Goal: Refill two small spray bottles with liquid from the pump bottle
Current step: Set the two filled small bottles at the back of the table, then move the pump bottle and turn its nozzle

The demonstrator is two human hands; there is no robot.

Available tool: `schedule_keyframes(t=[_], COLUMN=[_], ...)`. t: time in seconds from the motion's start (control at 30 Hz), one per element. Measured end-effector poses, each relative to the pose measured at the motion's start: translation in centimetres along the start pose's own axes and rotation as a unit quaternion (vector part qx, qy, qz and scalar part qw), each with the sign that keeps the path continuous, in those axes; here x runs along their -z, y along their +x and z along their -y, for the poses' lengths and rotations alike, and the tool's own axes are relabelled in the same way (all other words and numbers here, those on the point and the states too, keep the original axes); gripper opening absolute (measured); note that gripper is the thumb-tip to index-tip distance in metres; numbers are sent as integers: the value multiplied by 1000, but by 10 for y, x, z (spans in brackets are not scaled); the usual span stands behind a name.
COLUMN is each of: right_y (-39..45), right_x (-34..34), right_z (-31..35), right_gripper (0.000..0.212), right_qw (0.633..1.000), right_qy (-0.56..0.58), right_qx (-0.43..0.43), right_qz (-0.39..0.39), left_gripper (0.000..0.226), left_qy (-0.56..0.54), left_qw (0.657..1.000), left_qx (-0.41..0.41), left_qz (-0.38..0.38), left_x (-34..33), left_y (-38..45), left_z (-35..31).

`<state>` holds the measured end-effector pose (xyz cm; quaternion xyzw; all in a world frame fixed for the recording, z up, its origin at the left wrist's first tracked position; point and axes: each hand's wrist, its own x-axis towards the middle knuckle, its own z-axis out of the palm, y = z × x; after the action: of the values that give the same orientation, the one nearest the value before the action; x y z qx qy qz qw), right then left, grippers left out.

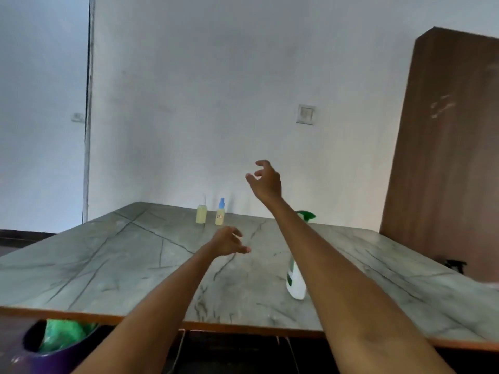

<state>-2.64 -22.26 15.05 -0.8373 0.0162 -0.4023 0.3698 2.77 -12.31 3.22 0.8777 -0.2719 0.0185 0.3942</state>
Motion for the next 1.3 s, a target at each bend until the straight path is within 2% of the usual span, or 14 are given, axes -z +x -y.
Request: schedule_keyframes(t=[0.1,0.2,0.27,0.33,0.4,0.47,0.53,0.67,0.8,0.97,1.13,1.3], right_y=[-8,-18,-32,-51,-71,-83,-88,-81,-69,-61,-61,-55], right_x=[46,96,126,148,155,149,139,120,111,107,99,90], right_z=[-1,-15,-34,-65,-100,-124,-130,-120,-118,-125,-133,-137], right_gripper=[32,28,34,38,43,47,50,51,54,55,43,49], right_qw=[1000,999,991,971,955,943,934,935,952,956,959,967], right_qy=[11,40,114,199,232,249,266,266,230,202,214,188], right_qx=[11,-21,-65,-130,-186,-216,-218,-186,-142,-137,-151,-166], right_qz=[-27,14,33,16,19,53,91,144,144,164,104,56], left_gripper=[71,78,81,82,84,81,71,68,62,63,74,76], left_qy=[-93,-104,-82,-63,-68,-88,-111,-133,-126,-138,-93,-67], left_qw=[993,982,982,983,985,986,984,978,983,986,994,989], left_qx=[-32,-64,-100,-114,-105,-95,-77,-55,-66,-60,-42,-19], left_qz=[67,141,139,126,117,107,119,153,119,71,-40,-132], left_x=[-23,-38,-45,-50,-53,-55,-57,-64,-70,-84,-97,-111], left_y=[-19,-33,-35,-36,-35,-34,-33,-26,-14,-5,-6,-8], left_z=[-42,-81,-94,-98,-96,-94,-95,-98,-99,-97,-103,-109])
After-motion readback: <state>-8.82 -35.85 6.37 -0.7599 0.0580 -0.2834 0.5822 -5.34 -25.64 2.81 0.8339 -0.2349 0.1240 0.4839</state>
